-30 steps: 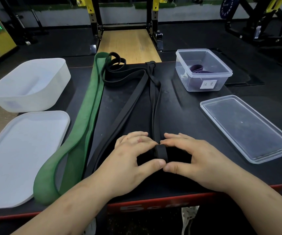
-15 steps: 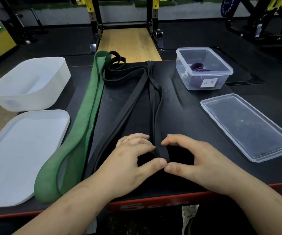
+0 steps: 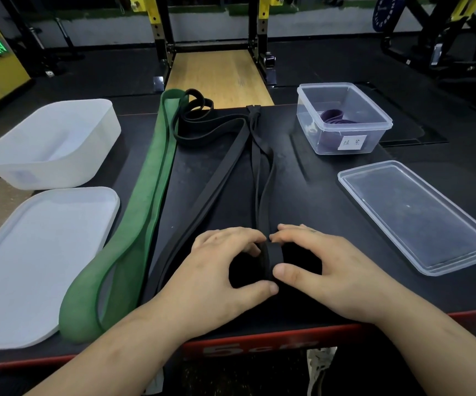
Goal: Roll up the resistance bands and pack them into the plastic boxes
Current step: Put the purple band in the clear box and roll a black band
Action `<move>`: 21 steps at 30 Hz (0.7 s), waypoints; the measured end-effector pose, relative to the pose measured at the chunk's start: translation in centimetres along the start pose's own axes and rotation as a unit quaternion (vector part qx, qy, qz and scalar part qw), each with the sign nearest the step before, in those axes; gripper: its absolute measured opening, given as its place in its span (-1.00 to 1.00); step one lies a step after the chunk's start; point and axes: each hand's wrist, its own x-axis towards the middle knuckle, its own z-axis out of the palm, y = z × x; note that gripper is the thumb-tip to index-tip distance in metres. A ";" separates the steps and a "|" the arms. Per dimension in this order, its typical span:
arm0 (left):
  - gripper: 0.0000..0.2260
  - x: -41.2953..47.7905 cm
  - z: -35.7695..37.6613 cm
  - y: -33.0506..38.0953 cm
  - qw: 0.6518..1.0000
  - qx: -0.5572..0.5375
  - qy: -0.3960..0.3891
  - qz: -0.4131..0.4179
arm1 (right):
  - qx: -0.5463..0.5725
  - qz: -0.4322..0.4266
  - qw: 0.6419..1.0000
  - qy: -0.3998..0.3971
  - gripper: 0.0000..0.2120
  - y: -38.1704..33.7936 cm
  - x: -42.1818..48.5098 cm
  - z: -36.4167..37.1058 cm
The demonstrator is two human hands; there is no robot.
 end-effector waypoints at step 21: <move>-0.40 0.7 -0.2 0.4 1.000 -0.004 -0.001 -0.014 | -0.031 0.029 0.999 0.007 -0.40 0.0 0.9 0.2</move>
